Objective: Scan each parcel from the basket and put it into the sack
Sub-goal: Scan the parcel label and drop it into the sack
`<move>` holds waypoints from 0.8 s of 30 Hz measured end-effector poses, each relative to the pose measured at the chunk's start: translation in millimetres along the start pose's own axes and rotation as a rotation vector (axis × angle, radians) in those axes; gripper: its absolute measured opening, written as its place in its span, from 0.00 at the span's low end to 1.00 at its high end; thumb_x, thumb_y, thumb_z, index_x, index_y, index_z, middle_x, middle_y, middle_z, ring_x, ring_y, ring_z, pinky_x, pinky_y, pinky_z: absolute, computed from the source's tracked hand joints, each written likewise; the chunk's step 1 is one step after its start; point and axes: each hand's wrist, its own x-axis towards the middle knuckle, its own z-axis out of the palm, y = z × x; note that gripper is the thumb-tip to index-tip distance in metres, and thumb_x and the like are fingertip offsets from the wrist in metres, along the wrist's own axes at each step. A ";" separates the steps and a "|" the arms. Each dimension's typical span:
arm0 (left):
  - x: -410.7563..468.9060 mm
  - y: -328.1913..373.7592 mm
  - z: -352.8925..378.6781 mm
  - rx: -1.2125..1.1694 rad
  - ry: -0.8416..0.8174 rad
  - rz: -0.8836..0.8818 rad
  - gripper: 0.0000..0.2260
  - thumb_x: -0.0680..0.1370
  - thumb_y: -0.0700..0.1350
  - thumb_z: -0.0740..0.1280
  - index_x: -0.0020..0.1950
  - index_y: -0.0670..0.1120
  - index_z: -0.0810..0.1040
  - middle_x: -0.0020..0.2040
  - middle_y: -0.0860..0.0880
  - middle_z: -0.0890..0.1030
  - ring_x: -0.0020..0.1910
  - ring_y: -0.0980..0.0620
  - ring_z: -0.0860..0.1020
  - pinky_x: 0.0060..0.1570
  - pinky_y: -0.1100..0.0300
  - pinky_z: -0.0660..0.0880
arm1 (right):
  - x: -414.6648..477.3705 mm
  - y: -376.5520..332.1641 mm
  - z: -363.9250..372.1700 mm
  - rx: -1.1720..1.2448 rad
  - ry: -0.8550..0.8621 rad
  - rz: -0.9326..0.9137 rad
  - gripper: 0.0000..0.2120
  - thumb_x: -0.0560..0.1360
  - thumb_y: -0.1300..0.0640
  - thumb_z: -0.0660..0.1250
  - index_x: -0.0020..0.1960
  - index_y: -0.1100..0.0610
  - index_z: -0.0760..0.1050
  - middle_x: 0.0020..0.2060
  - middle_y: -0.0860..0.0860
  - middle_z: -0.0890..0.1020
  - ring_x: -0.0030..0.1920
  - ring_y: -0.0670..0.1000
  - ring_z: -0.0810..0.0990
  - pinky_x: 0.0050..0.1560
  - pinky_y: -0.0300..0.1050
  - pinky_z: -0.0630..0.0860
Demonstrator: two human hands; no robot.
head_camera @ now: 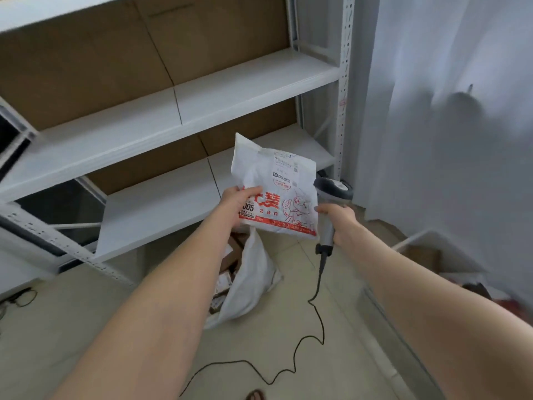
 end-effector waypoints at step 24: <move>289.4 -156.0 -237.2 0.417 0.277 -0.124 0.09 0.77 0.42 0.68 0.57 0.45 0.77 0.50 0.44 0.82 0.44 0.46 0.82 0.49 0.49 0.79 | 195.8 161.5 321.8 0.088 -0.064 0.324 0.21 0.73 0.64 0.71 0.64 0.61 0.71 0.56 0.59 0.78 0.52 0.55 0.79 0.41 0.49 0.80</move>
